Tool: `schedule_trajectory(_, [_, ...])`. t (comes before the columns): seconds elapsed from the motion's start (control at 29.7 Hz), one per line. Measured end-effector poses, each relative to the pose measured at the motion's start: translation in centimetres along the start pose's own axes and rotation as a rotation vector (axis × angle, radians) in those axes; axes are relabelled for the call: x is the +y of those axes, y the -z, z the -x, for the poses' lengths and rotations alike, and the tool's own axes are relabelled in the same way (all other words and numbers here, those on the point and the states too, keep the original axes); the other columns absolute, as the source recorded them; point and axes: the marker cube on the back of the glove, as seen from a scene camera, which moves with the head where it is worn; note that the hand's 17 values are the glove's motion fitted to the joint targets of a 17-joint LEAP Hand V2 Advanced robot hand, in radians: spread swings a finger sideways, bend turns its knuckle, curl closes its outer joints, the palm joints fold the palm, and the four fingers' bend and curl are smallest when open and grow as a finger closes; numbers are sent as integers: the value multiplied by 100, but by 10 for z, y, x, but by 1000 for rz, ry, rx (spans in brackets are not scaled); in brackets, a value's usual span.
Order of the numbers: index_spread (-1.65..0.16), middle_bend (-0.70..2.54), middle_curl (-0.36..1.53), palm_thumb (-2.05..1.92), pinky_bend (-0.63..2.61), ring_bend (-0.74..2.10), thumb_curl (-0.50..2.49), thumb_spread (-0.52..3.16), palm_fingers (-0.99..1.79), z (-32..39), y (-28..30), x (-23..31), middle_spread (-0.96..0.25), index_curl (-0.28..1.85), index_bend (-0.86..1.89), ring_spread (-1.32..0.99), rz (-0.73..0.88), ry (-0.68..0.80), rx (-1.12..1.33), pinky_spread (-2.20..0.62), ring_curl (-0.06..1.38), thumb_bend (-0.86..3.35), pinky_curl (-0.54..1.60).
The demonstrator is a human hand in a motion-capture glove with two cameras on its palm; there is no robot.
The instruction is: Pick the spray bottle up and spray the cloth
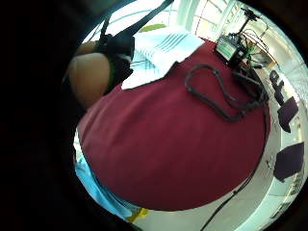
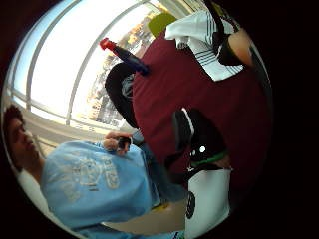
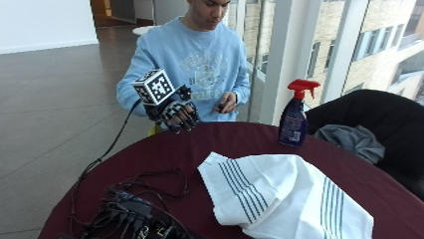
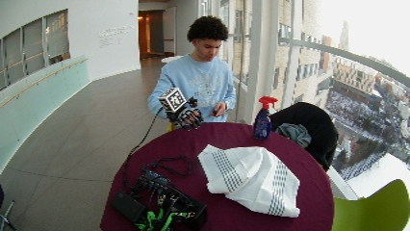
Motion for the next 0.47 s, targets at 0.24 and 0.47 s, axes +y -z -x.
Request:
schedule_trajectory(0.24, [-27,21,43,74,15,23,40,117,88,-21,6,26,-7,38,18,-2,16,-25,80,23,34,-1,29])
schedule_trajectory(0.47, [-27,21,44,75,15,22,40,117,88,-25,8,33,-7,38,18,-2,26,-11,126,22,34,-1,28])
